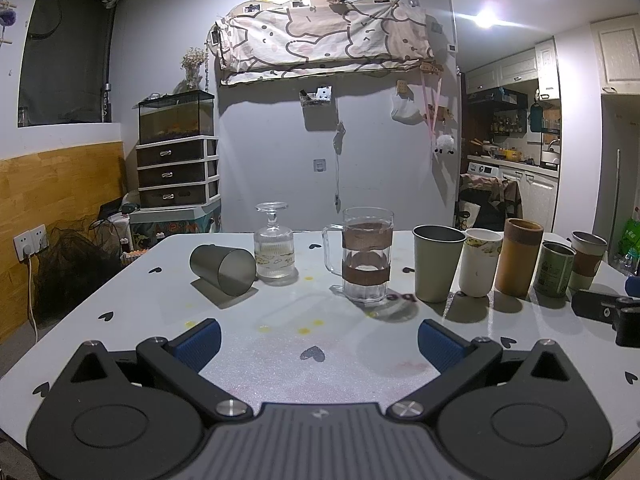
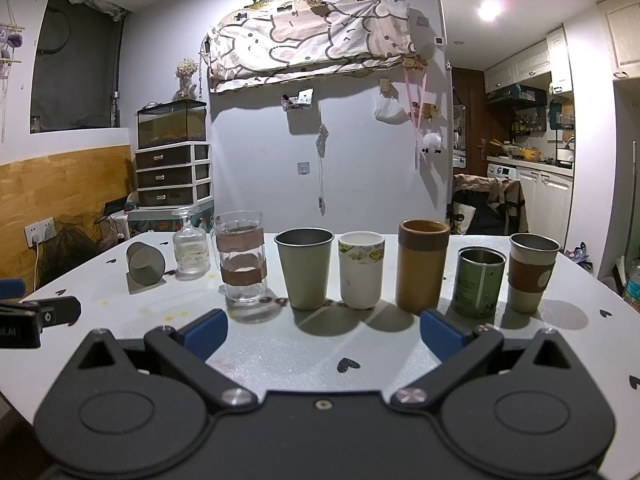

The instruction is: Flip cup upright

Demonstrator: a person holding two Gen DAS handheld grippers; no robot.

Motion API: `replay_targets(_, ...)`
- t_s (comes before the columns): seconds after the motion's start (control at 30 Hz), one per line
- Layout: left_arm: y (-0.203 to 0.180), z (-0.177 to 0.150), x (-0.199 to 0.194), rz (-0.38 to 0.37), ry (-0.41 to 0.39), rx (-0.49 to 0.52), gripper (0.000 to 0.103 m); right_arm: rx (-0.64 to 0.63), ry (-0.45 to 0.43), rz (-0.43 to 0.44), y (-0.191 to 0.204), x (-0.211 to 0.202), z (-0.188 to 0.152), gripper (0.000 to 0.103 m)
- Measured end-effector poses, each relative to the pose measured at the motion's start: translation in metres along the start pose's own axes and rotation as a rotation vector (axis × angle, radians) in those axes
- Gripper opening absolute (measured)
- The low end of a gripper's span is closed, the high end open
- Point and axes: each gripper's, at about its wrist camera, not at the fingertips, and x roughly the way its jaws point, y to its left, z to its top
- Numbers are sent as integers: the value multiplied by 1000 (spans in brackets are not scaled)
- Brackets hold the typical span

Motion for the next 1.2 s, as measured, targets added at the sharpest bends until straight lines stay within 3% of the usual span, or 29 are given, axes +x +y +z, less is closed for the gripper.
replay_targets(1.2, 0, 3, 0, -1, 0, 0, 103, -1, 3, -5, -1, 0, 1, 103)
